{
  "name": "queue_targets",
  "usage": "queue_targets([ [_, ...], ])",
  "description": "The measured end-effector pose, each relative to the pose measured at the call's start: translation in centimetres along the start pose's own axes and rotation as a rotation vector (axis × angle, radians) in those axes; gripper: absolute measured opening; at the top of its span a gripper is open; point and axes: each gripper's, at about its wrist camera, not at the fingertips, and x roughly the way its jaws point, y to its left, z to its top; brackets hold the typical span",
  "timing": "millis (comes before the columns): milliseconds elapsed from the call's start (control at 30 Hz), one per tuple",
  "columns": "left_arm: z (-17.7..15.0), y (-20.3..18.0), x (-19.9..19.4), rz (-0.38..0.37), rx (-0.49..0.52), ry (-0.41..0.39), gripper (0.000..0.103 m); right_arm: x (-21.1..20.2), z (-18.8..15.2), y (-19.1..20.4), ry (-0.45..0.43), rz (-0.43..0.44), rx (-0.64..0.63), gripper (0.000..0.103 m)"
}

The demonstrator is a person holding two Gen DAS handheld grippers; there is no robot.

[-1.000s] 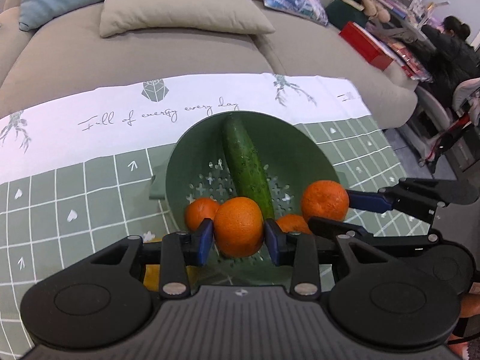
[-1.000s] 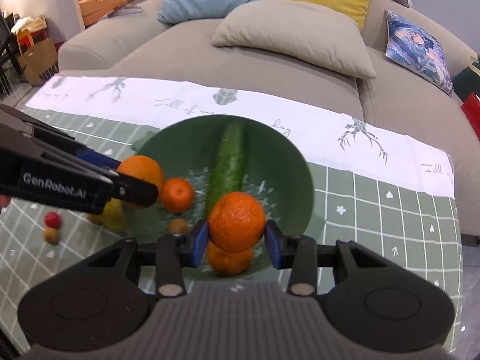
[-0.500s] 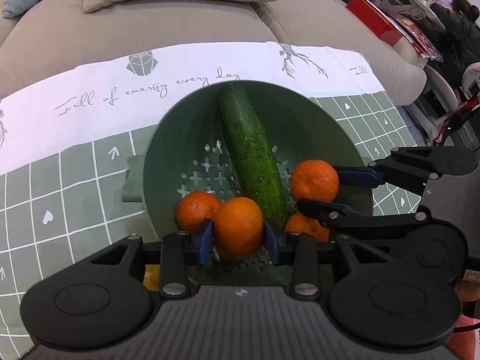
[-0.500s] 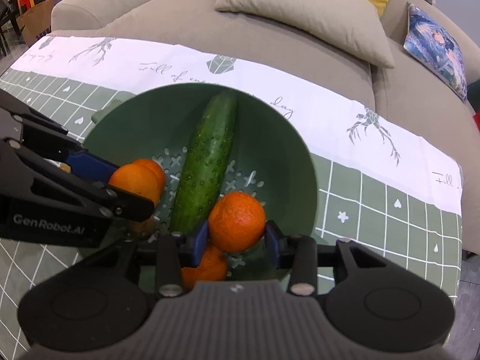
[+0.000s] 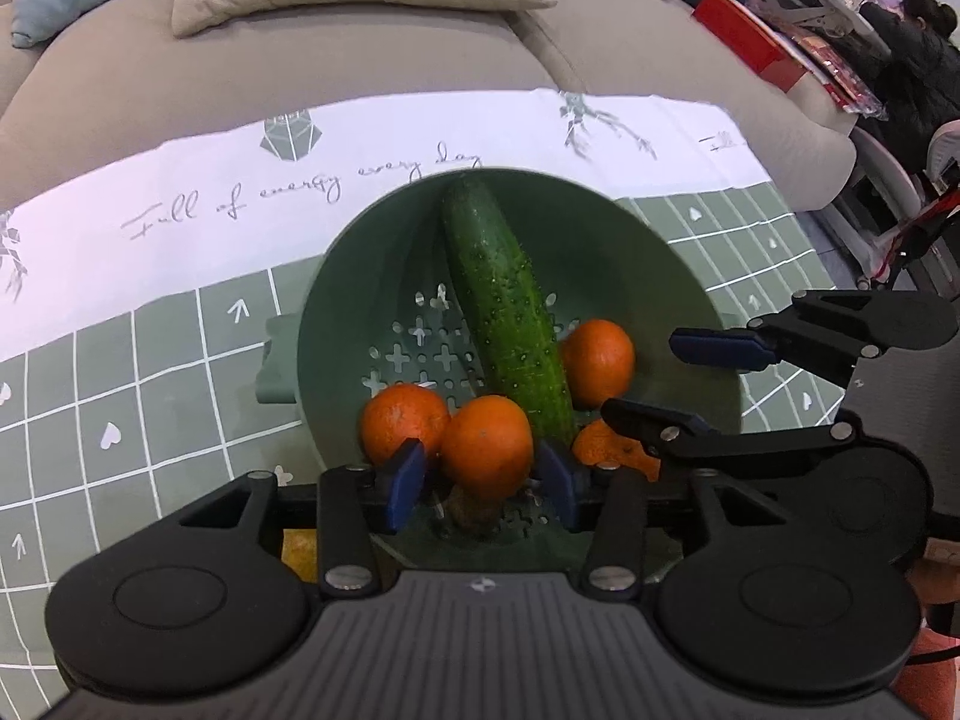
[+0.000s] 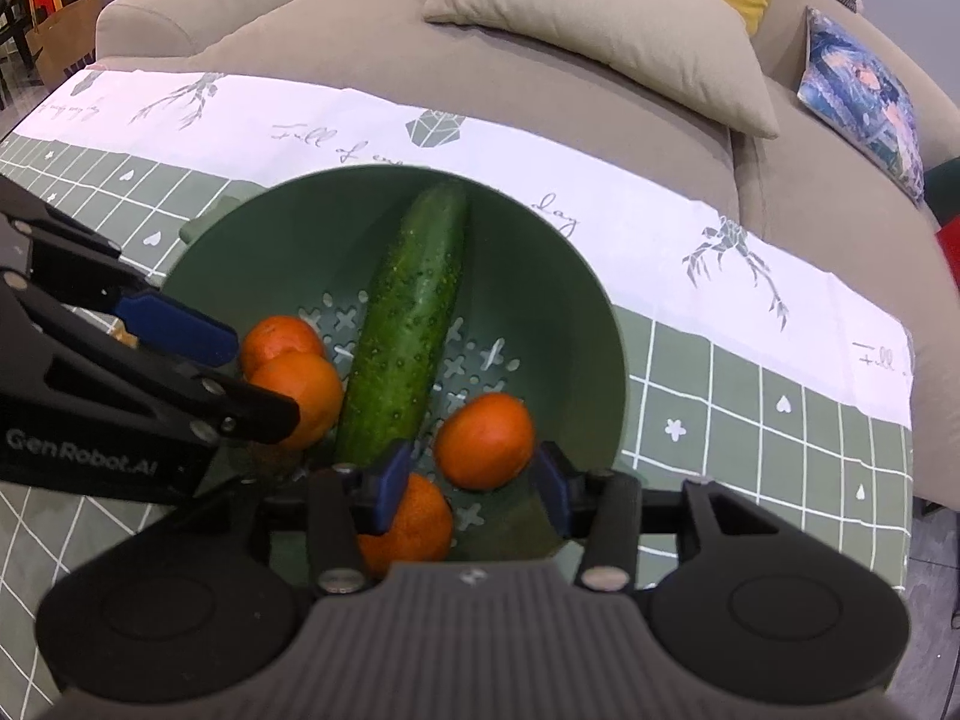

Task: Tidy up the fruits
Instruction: 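Carry both tangerines into the colander and open both tools, then move the left tool to the small brown fruit beside the red fruit and close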

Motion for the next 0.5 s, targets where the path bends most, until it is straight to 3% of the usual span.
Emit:
queue_targets([
  [200,-0.9,-0.1,-3.0,0.008,0.009,-0.054,0.053,-2.3,-0.1,0.9,-0.044,-0.016,0.006,0.056],
  [500,-3.8,1.2,-8.7,0.074,-0.004,-0.183,0.053,-6.9,-1.0,4.2,-0.142,-0.008,0.063,0.062],
])
